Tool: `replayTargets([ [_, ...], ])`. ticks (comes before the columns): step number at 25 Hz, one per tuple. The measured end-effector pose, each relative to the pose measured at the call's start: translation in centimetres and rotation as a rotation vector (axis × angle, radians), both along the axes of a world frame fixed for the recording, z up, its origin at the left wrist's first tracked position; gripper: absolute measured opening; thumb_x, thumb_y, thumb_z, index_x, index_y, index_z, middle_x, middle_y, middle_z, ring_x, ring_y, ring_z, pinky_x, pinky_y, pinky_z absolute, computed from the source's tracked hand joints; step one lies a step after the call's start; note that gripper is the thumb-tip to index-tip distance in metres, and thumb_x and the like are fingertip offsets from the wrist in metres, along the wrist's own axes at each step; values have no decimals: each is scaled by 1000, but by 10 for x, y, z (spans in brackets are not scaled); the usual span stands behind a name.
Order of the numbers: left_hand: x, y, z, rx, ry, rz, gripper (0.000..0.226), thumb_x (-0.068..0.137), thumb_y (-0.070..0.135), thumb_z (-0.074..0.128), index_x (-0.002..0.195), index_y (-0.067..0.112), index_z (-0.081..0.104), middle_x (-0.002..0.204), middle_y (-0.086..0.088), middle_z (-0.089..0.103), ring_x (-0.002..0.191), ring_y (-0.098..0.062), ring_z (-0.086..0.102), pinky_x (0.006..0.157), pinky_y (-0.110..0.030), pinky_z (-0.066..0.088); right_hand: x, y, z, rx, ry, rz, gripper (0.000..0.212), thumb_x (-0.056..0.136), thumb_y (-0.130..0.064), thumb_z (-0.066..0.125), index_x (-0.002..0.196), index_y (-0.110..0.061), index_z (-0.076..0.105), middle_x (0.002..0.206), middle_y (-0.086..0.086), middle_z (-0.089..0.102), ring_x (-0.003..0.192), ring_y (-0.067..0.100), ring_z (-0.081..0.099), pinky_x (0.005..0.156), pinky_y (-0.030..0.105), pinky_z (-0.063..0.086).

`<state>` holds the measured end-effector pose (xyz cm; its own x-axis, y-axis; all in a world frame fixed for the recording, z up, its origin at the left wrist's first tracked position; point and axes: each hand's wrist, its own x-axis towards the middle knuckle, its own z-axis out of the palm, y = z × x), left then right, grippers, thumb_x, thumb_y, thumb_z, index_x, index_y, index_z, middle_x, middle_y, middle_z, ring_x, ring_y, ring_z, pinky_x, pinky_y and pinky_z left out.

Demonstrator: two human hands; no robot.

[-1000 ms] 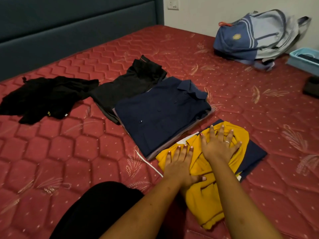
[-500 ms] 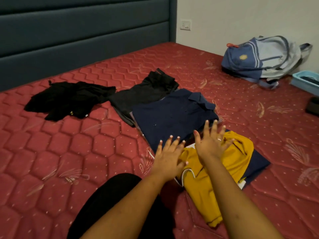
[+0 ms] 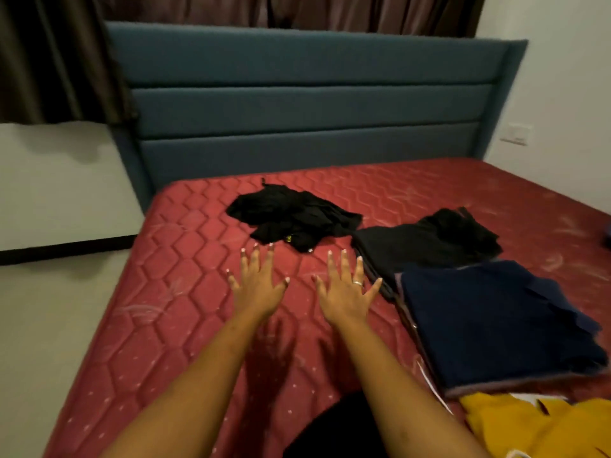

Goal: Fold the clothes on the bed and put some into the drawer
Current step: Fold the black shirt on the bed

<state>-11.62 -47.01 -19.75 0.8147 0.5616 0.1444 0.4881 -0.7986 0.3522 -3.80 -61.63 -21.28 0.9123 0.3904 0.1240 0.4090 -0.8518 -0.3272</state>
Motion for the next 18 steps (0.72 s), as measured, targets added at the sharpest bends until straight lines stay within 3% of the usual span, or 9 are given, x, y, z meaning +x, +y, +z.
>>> replayTargets([
  [5,-29,135,-41,-122,43,233,76,94,49,47,154,27,5,162,-3,-2,148,-27,-5,114,-59,6,22,117,-24,-124,78,110,67,97,-54,32,151,-39,-5,160,-9,-14,147,26,-17,108,68,-6],
  [9,-6,197,-106,-192,189,200,73,96,54,37,154,28,1,162,-1,-7,148,-25,-10,116,-59,4,83,197,-49,-204,96,117,73,97,-44,41,151,-40,-7,160,-7,-17,146,29,-19,110,67,-4],
  [12,33,218,-152,-143,284,123,71,93,68,21,153,37,0,162,2,-12,147,-23,-16,113,-60,-4,136,228,-87,-170,220,46,79,94,-39,49,150,-44,-7,161,-3,-16,147,31,-14,113,64,4],
  [15,83,233,-163,-80,260,58,84,76,83,2,150,44,-4,161,5,-14,146,-23,-18,111,-60,-8,164,240,-133,-155,164,-83,73,92,-62,39,148,-50,-6,161,1,-6,146,32,4,110,59,16],
  [18,105,237,-168,-18,258,7,100,58,84,-18,149,45,-7,161,7,-9,147,-21,-17,112,-60,-8,200,240,-140,-62,-16,-185,74,95,-48,46,153,-36,3,149,4,31,130,28,35,100,49,34],
])
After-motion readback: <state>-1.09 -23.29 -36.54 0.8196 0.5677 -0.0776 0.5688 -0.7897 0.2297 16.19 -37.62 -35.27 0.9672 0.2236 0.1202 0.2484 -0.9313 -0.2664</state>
